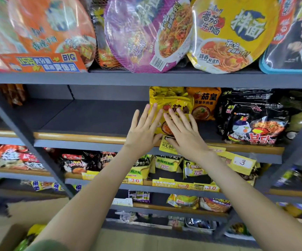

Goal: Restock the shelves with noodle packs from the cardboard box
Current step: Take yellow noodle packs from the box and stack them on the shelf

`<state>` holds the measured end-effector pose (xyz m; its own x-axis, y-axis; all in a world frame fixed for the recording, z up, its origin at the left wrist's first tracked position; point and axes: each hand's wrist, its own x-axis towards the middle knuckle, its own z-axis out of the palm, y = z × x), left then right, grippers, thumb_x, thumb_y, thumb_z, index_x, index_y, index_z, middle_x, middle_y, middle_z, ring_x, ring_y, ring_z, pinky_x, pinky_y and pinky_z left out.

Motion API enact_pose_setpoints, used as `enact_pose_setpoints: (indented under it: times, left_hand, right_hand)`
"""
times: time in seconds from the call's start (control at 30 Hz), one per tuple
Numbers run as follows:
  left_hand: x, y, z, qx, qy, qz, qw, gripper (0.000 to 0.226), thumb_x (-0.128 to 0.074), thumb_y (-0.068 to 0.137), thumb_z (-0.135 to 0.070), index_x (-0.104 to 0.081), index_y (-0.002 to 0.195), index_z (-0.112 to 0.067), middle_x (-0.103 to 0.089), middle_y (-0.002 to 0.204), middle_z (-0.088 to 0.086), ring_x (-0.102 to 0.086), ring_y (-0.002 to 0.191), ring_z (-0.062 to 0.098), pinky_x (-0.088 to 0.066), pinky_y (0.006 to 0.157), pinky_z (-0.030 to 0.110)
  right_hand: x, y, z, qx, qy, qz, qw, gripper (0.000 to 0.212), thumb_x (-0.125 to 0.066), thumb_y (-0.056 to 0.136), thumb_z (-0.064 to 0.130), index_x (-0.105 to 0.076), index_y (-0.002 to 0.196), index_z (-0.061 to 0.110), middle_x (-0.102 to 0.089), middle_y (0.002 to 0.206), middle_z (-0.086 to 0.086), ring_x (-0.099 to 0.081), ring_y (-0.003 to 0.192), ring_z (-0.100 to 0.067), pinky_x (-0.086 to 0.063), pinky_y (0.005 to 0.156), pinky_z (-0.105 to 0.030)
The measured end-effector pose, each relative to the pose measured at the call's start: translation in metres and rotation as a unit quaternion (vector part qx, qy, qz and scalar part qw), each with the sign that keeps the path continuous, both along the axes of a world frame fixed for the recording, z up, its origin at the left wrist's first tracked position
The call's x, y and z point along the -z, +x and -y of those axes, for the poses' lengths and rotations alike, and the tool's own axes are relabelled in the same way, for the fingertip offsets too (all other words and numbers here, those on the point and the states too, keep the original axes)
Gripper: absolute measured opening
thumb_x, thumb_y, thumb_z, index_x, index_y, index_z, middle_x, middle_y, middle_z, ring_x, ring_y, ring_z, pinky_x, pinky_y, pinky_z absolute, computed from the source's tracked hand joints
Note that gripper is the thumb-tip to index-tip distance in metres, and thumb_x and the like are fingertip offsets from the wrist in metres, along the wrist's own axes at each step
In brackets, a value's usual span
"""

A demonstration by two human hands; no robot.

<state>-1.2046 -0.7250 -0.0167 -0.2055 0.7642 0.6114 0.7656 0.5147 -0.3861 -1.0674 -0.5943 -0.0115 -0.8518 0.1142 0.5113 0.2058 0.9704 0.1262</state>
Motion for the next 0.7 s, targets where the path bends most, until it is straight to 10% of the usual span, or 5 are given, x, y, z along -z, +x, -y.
enact_pose_setpoints:
  times: [0.7]
  left_hand:
    - [0.134,0.012,0.457,-0.326,-0.035,0.253,0.910,0.070,-0.035,0.091,-0.057,-0.030,0.150,-0.020,-0.018,0.157,0.016,-0.018,0.144,0.035,-0.009,0.111,0.058]
  right_hand:
    - [0.127,-0.108,0.401,-0.250,-0.102,0.148,0.951,0.086,-0.069,0.084,0.032,-0.017,0.151,0.016,-0.019,0.157,-0.007,-0.011,0.143,-0.025,-0.016,0.113,-0.051]
